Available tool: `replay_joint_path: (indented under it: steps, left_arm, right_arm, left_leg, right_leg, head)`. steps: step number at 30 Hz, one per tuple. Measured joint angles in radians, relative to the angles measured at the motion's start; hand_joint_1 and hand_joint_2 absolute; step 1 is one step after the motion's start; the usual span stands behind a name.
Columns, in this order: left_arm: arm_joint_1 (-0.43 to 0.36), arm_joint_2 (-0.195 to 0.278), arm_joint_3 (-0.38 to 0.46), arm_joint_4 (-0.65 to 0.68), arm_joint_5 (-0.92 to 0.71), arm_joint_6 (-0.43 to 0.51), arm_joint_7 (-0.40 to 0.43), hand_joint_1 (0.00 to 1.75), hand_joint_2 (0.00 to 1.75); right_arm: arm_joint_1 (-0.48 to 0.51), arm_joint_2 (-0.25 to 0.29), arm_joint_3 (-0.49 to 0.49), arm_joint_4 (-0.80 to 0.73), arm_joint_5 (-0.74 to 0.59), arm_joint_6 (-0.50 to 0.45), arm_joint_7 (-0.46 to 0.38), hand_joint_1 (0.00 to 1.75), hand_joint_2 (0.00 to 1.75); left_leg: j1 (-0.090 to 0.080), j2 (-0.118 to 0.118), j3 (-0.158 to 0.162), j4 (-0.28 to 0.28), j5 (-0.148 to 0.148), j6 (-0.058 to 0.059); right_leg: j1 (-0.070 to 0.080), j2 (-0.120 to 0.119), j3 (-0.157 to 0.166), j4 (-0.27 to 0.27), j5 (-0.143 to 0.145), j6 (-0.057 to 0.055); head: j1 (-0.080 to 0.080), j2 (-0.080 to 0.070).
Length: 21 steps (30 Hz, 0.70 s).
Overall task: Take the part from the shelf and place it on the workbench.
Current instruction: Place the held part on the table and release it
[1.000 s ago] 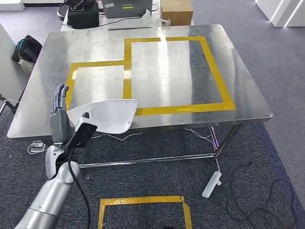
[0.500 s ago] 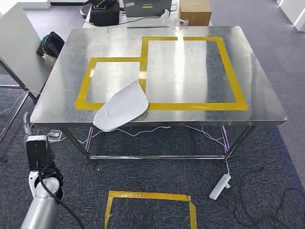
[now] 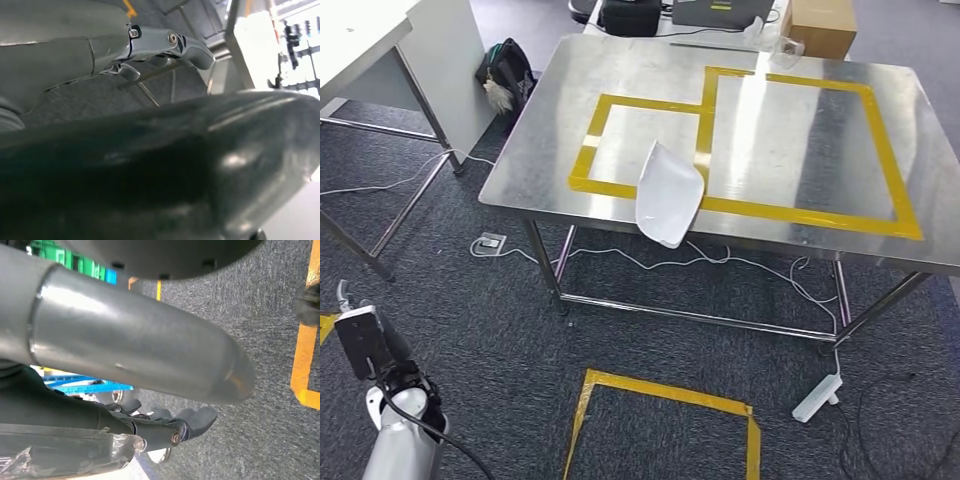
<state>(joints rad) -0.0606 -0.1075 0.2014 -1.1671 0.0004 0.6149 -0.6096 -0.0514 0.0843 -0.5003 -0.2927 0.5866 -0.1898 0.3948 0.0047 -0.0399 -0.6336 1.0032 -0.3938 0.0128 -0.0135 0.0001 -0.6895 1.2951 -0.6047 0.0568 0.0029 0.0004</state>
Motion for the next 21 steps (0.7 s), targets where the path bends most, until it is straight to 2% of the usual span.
replay_joint_path:
  steps: [1,2,3,4,5,6,7,8,9,10,11,12,13,14,15,16,17,18,19,20,21]
  left_arm:
    - [0.0,-0.002,0.007,0.012,0.013,-0.002,0.0,0.0,0.0]
    - [0.0,-0.004,0.016,0.024,0.026,-0.006,-0.001,0.0,0.0]
    - [0.0,-0.007,0.025,0.037,0.039,-0.009,-0.003,0.0,0.0]
    - [0.0,-0.009,0.032,0.048,0.05,-0.013,-0.006,0.0,0.0]
    - [-0.001,-0.012,0.039,0.06,0.058,-0.016,-0.01,0.0,0.0]
    - [-0.001,-0.014,0.045,0.072,0.062,-0.021,-0.015,0.0,0.0]
    - [0.0,-0.016,0.05,0.084,0.065,-0.026,-0.02,0.0,0.0]
    - [0.003,-0.017,0.055,0.097,0.065,-0.032,-0.023,0.0,0.0]
    - [0.006,-0.018,0.059,0.109,0.065,-0.037,-0.026,0.0,0.0]
    - [0.009,-0.02,0.061,0.121,0.065,-0.041,-0.027,0.0,0.0]
    - [0.01,-0.022,0.062,0.131,0.064,-0.044,-0.028,0.0,0.0]
    - [0.01,-0.026,0.062,0.141,0.064,-0.046,-0.028,0.0,0.0]
    - [0.008,-0.028,0.062,0.149,0.063,-0.049,-0.028,0.0,0.0]
    - [0.007,-0.031,0.062,0.155,0.062,-0.051,-0.028,0.0,0.0]
    - [0.007,-0.032,0.062,0.162,0.059,-0.051,-0.028,0.0,0.0]
    - [0.008,-0.034,0.062,0.169,0.055,-0.052,-0.028,0.0,0.0]
    - [0.008,-0.035,0.061,0.175,0.05,-0.052,-0.028,0.0,0.0]
    - [0.008,-0.036,0.06,0.18,0.045,-0.053,-0.029,0.0,0.0]
    - [0.007,-0.039,0.058,0.183,0.04,-0.054,-0.029,0.0,0.0]
    - [0.005,-0.041,0.057,0.186,0.035,-0.054,-0.03,0.0,0.0]
    - [0.003,-0.044,0.055,0.188,0.032,-0.054,-0.032,0.0,0.0]
  right_arm:
    - [0.0,0.0,-0.001,0.0,0.001,0.0,0.0,0.0,0.0]
    - [-0.001,0.0,-0.002,0.0,0.002,-0.001,0.0,0.0,0.0]
    - [-0.001,0.0,-0.004,0.0,0.003,-0.002,0.0,0.0,0.0]
    - [-0.001,0.0,-0.006,0.0,0.004,-0.002,0.0,0.0,0.0]
    - [0.0,0.0,-0.008,0.001,0.004,-0.003,0.0,0.0,0.0]
    - [0.0,-0.001,-0.011,0.002,0.005,-0.004,0.0,0.0,0.0]
    - [0.001,-0.001,-0.014,0.003,0.005,-0.006,0.0,0.0,0.0]
    - [0.002,0.0,-0.017,0.004,0.006,-0.007,0.0,0.0,0.0]
    - [0.001,0.0,-0.02,0.005,0.007,-0.008,0.0,0.0,0.0]
    - [0.001,0.0,-0.022,0.005,0.008,-0.009,-0.001,0.0,0.0]
    - [0.002,0.001,-0.024,0.006,0.008,-0.009,-0.002,0.0,0.0]
    - [0.003,0.001,-0.026,0.006,0.009,-0.01,-0.002,0.0,0.0]
    - [0.005,0.001,-0.028,0.006,0.01,-0.011,-0.003,0.0,0.0]
    - [0.007,0.001,-0.029,0.006,0.011,-0.012,-0.003,0.0,0.0]
    - [0.007,0.0,-0.031,0.007,0.011,-0.012,-0.003,0.0,0.0]
    - [0.007,0.0,-0.033,0.007,0.012,-0.013,-0.003,0.0,0.0]
    - [0.006,0.0,-0.035,0.007,0.012,-0.013,-0.003,0.0,0.0]
    - [0.005,0.0,-0.037,0.007,0.013,-0.013,-0.003,0.0,0.0]
    - [0.004,-0.002,-0.04,0.006,0.014,-0.013,-0.003,0.0,0.0]
    - [0.004,-0.003,-0.042,0.006,0.014,-0.013,-0.003,0.0,0.0]
    - [0.003,-0.004,-0.044,0.006,0.015,-0.014,-0.003,0.0,0.0]
  left_leg:
    - [-0.005,-0.012,-0.014,0.0,0.012,0.002]
    - [-0.009,-0.023,-0.028,0.0,0.024,0.002]
    - [-0.011,-0.035,-0.04,0.0,0.037,0.002]
    - [-0.013,-0.047,-0.051,0.001,0.049,0.0]
    - [-0.013,-0.058,-0.058,-0.001,0.062,-0.002]
    - [-0.012,-0.069,-0.063,-0.004,0.075,-0.007]
    - [-0.01,-0.081,-0.065,-0.01,0.088,-0.013]
    - [-0.008,-0.095,-0.065,-0.018,0.103,-0.019]
    - [-0.009,-0.095,-0.069,-0.022,0.104,-0.025]
    - [-0.011,-0.08,-0.075,-0.015,0.084,-0.03]
    - [-0.012,-0.055,-0.084,0.01,0.042,-0.035]
    - [-0.011,-0.021,-0.095,0.057,-0.02,-0.04]
    - [-0.007,0.004,-0.105,0.119,-0.079,-0.047]
    - [-0.001,0.018,-0.114,0.188,-0.116,-0.054]
    - [0.007,0.025,-0.116,0.244,-0.124,-0.062]
    - [0.015,0.029,-0.107,0.277,-0.107,-0.07]
    - [0.023,0.034,-0.084,0.279,-0.077,-0.079]
    - [0.031,0.045,-0.043,0.246,-0.052,-0.088]
    - [0.036,0.067,0.019,0.184,-0.046,-0.096]
    - [0.037,0.088,0.081,0.105,-0.06,-0.097]
    - [0.034,0.104,0.127,0.038,-0.081,-0.09]
  right_leg:
    - [0.01,0.004,0.02,0.003,0.012,-0.012]
    - [0.02,0.01,0.057,-0.029,0.038,-0.024]
    - [0.029,0.029,0.108,-0.09,0.058,-0.037]
    - [0.033,0.056,0.163,-0.164,0.064,-0.049]
    - [0.035,0.079,0.206,-0.228,0.061,-0.053]
    - [0.037,0.096,0.231,-0.274,0.051,-0.054]
    - [0.037,0.096,0.239,-0.295,0.047,-0.052]
    - [0.037,0.084,0.233,-0.301,0.056,-0.05]
    - [0.035,0.069,0.225,-0.305,0.068,-0.053]
    - [0.032,0.053,0.217,-0.31,0.082,-0.057]
    - [0.029,0.035,0.208,-0.315,0.098,-0.061]
    - [0.029,0.017,0.199,-0.317,0.111,-0.064]
    - [0.029,0.0,0.188,-0.318,0.124,-0.065]
    - [0.029,-0.019,0.175,-0.317,0.137,-0.063]
    - [0.027,-0.037,0.159,-0.316,0.149,-0.06]
    - [0.025,-0.053,0.14,-0.314,0.162,-0.055]
    - [0.023,-0.07,0.121,-0.311,0.173,-0.049]
    - [0.02,-0.084,0.104,-0.308,0.183,-0.042]
    - [0.018,-0.096,0.09,-0.303,0.191,-0.034]
    - [0.016,-0.109,0.079,-0.296,0.198,-0.026]
    - [0.014,-0.121,0.071,-0.291,0.206,-0.017]
  head:
    - [0.0,0.0]
    - [0.0,0.0]
    - [0.0,0.0]
    - [-0.001,0.0]
    - [-0.001,0.0]
    - [-0.001,0.0]
    - [0.0,0.0]
    - [0.001,0.0]
    - [0.002,0.0]
    - [-0.002,0.0]
    - [-0.007,0.0]
    - [-0.012,0.0]
    - [-0.017,0.0]
    - [-0.018,0.0]
    - [-0.018,0.0]
    - [-0.018,0.0]
    - [-0.018,0.0]
    - [-0.018,0.0]
    - [-0.019,0.0]
    - [-0.017,0.0]
    - [-0.016,0.0]
